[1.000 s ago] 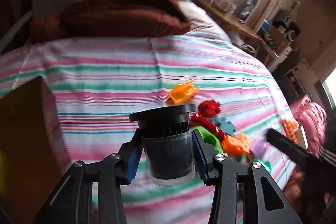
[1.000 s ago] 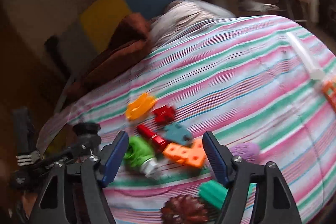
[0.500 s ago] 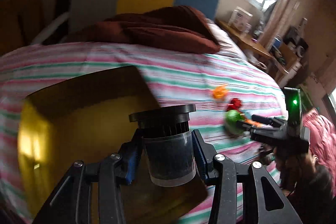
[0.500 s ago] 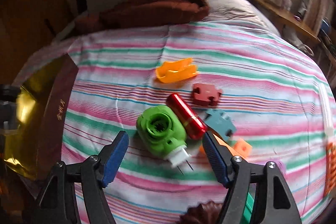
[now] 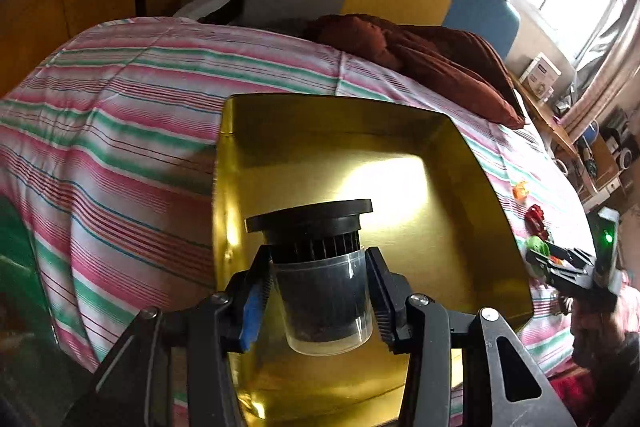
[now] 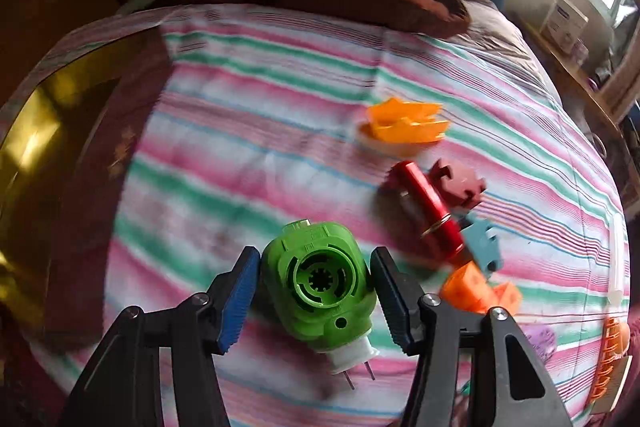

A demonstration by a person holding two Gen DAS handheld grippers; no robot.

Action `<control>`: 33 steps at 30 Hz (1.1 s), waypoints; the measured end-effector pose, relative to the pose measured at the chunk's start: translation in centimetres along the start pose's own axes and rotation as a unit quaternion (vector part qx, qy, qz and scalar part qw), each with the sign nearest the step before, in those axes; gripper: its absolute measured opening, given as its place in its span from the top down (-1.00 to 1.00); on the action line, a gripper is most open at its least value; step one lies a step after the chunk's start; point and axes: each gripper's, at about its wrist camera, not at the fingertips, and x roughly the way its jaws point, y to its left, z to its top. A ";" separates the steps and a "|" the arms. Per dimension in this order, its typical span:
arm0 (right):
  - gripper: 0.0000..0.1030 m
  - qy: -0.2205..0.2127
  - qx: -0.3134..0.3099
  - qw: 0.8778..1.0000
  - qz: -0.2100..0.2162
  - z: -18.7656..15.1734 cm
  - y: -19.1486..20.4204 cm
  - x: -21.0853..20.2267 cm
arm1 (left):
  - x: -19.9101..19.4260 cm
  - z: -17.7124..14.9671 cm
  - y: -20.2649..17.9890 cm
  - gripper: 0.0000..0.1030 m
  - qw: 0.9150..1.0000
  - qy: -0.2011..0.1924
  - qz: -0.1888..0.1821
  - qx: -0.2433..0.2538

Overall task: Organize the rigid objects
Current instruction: 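Set the cylinder in the tray with left tool while right tool nears green piece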

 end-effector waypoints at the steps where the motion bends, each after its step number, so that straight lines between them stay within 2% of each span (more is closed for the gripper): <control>1: -0.13 -0.005 0.002 1.000 0.000 -0.1 0.2 -0.1 | 0.3 0.3 0.0 0.10 1.000 0.003 -0.002 0.000; 7: -0.13 -0.015 0.028 0.999 0.031 -0.3 -1.0 -0.1 | 2.1 2.8 -0.1 0.10 1.000 0.008 0.014 0.019; 14: -0.13 -0.011 0.018 0.999 0.028 0.1 -0.5 -0.2 | 6.9 6.2 0.1 0.10 0.996 0.034 0.067 0.043; 21: -0.11 -0.011 0.009 1.000 0.026 0.3 -0.4 0.0 | 10.5 8.5 1.1 0.08 0.991 0.042 0.119 0.041; 23: -0.11 -0.010 0.010 1.000 0.028 0.3 -0.4 0.1 | 10.6 8.8 1.1 0.06 0.991 0.039 0.121 0.041; 26: -0.11 -0.008 0.013 0.999 0.032 0.4 -0.5 0.2 | 10.1 8.9 1.1 -0.10 0.991 0.029 0.123 0.047; 29: -0.12 -0.007 0.018 0.999 0.039 0.5 -0.7 0.2 | 9.2 8.6 0.8 -0.12 0.991 0.021 0.121 0.053; 32: -0.12 -0.006 0.027 0.998 0.050 0.6 -1.1 0.3 | 7.6 7.7 0.4 -0.33 0.990 0.005 0.126 0.056; 33: -0.14 -0.006 0.031 0.998 0.056 0.6 -1.2 0.3 | 7.0 7.4 0.3 -0.34 0.991 -0.002 0.125 0.055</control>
